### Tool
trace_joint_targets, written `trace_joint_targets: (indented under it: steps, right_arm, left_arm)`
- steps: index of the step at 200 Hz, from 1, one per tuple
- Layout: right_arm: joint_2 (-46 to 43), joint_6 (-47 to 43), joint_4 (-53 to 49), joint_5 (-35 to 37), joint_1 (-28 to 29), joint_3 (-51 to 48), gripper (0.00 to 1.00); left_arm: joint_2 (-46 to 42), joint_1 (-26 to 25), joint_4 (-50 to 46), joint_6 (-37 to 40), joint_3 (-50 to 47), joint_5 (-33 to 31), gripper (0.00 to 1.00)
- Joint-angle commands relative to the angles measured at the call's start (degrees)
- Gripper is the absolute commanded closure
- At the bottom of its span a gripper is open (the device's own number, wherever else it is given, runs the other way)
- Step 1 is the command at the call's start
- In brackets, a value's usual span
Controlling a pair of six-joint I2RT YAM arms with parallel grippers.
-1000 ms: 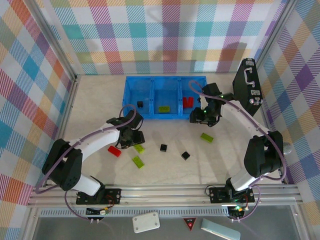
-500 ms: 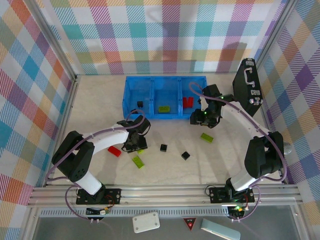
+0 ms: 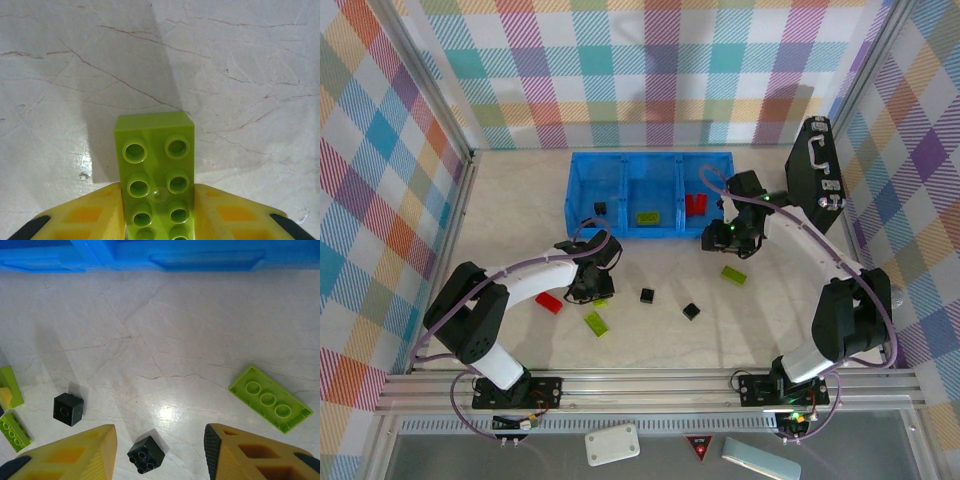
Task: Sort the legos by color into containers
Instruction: Pick up the lego from the center of the table.
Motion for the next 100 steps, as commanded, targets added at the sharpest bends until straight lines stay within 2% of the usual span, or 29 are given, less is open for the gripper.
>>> trace_joint_targets:
  steps: [1, 100]
  right_arm:
    - [-2.1, -0.3, -0.3, 0.1, 0.4, -1.1, 0.49]
    - [-5.8, 0.4, -1.4, 1.8, 0.4, -3.6, 0.49]
  left_arm:
    - [0.5, -1.0, -0.9, 0.9, 1.4, -1.2, 0.66]
    - [1.9, -1.5, -6.0, 7.1, 12.5, -2.2, 0.65]
